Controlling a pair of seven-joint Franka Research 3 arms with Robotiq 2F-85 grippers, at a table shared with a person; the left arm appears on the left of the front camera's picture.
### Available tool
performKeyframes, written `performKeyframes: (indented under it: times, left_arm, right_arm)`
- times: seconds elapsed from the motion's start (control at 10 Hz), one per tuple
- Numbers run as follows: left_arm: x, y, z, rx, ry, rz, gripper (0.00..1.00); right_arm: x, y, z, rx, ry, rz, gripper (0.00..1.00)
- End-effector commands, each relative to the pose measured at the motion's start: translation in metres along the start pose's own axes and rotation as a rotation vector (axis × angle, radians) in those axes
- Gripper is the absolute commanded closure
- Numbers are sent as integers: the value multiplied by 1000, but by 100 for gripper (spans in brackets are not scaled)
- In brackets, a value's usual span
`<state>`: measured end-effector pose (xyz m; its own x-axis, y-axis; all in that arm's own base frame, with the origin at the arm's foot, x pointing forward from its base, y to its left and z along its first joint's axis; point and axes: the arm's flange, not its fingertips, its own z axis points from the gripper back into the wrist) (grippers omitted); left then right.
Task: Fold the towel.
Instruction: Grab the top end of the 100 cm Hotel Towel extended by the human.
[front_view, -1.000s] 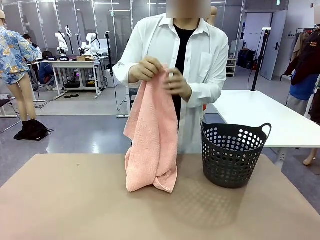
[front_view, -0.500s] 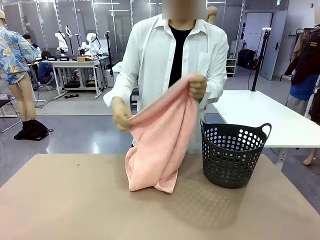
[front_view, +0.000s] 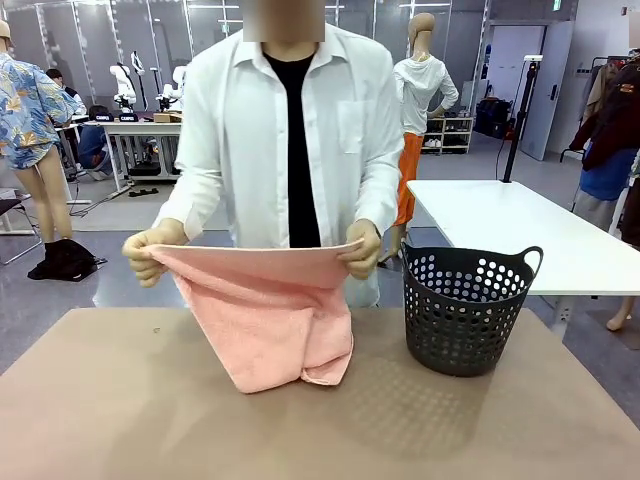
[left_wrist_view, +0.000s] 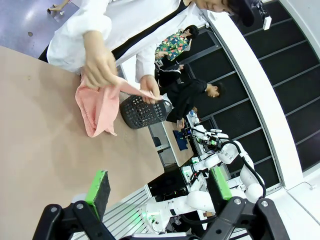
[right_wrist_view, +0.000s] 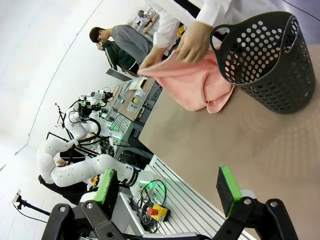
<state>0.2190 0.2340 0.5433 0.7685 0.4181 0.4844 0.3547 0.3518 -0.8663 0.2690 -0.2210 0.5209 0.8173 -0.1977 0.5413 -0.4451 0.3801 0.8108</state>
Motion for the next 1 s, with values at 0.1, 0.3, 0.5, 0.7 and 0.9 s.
performKeyframes:
  times: [0.1,0.3,0.5,0.7,0.9]
  left_arm:
    - [3,0,1,-20,-5,-23,0]
    - [3,0,1,-20,-5,-23,0]
    - [3,0,1,-20,-5,-23,0]
    - [3,0,1,-20,-5,-23,0]
    - [3,0,1,-20,-5,-23,0]
  right_arm:
    - [2,0,1,7,-7,21,0]
    - [2,0,1,7,-7,21,0]
    - [2,0,1,7,-7,21,0]
    - [2,0,1,7,-7,21,0]
    - [2,0,1,7,-7,21,0]
